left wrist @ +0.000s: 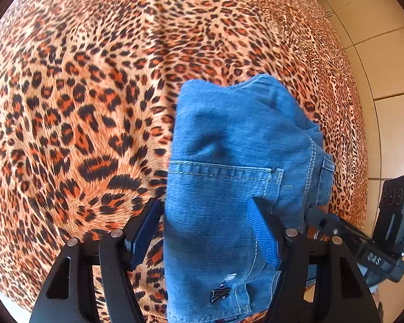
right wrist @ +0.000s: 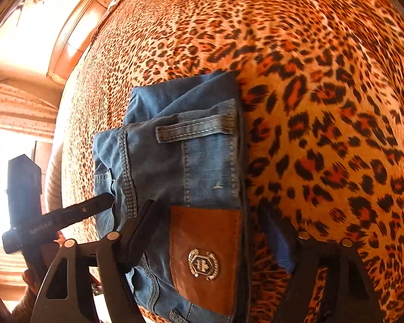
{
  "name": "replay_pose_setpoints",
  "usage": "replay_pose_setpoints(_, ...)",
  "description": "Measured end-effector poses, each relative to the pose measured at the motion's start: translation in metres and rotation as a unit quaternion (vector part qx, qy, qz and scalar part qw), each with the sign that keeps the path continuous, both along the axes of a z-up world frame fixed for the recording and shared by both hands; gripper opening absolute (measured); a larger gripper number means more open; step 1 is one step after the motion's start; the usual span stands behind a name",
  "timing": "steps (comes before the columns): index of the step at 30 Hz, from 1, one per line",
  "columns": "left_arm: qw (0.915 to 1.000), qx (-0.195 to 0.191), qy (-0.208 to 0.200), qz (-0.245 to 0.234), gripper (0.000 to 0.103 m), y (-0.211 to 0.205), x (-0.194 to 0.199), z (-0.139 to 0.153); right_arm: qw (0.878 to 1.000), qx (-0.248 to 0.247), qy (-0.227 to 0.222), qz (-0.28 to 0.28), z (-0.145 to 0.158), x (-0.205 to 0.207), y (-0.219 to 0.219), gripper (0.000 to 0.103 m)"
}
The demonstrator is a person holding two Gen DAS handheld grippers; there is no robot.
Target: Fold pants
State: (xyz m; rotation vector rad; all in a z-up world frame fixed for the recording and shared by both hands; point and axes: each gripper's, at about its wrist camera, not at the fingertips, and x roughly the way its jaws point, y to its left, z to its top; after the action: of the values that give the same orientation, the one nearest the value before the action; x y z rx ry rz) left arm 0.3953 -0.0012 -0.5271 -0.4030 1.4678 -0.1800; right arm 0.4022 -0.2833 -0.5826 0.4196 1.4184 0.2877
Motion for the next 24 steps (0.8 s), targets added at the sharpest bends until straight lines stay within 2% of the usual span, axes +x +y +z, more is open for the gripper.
replay_pose_setpoints(5,0.9994,0.023,-0.019,-0.02,0.066,-0.017,-0.005,0.007,0.999,-0.02,-0.007,0.034,0.006,-0.008,0.011,0.08)
replay_pose_setpoints(10,0.9994,0.028,-0.018,-0.014,0.067,-0.021,-0.014,0.009,1.0,-0.013,0.011,0.012,-0.01,-0.007,0.011,0.08)
replay_pose_setpoints(12,0.9992,0.03,-0.021,-0.014,0.066,-0.025,-0.016,0.009,1.0,-0.001,0.004,0.0,-0.008,-0.006,0.011,0.08)
replay_pose_setpoints(13,0.9991,0.032,-0.022,-0.017,0.061,-0.025,-0.013,0.008,1.0,0.004,-0.001,0.0,-0.01,-0.006,0.012,0.079)
replay_pose_setpoints(14,0.999,0.033,-0.022,-0.019,0.056,-0.027,-0.014,0.009,1.0,0.0,-0.005,0.003,-0.008,-0.007,0.014,0.076)
replay_pose_setpoints(16,0.9992,0.032,-0.023,-0.013,0.032,-0.026,-0.018,0.017,0.999,-0.021,-0.024,0.03,-0.002,-0.008,0.026,0.059)
replay_pose_setpoints(17,0.9995,0.019,-0.022,-0.007,0.029,-0.023,-0.019,0.021,0.997,-0.046,-0.044,0.053,0.007,-0.012,0.034,0.053)
replay_pose_setpoints(18,0.9997,-0.007,-0.024,0.002,0.027,-0.017,-0.024,0.03,0.994,-0.06,-0.059,0.066,0.015,-0.015,0.039,0.039)
replay_pose_setpoints(19,0.9994,-0.021,-0.024,0.009,0.026,-0.013,-0.026,0.036,0.992,-0.064,-0.08,0.075,0.029,-0.02,0.041,0.034)
replay_pose_setpoints(22,0.9976,-0.055,-0.031,0.028,0.026,-0.002,-0.026,0.056,0.989,-0.059,-0.111,0.076,0.053,-0.027,0.043,0.034)
replay_pose_setpoints(24,0.9965,-0.048,-0.058,0.036,0.026,0.002,-0.016,0.073,0.988,-0.051,-0.125,0.071,0.068,-0.019,0.046,0.035)
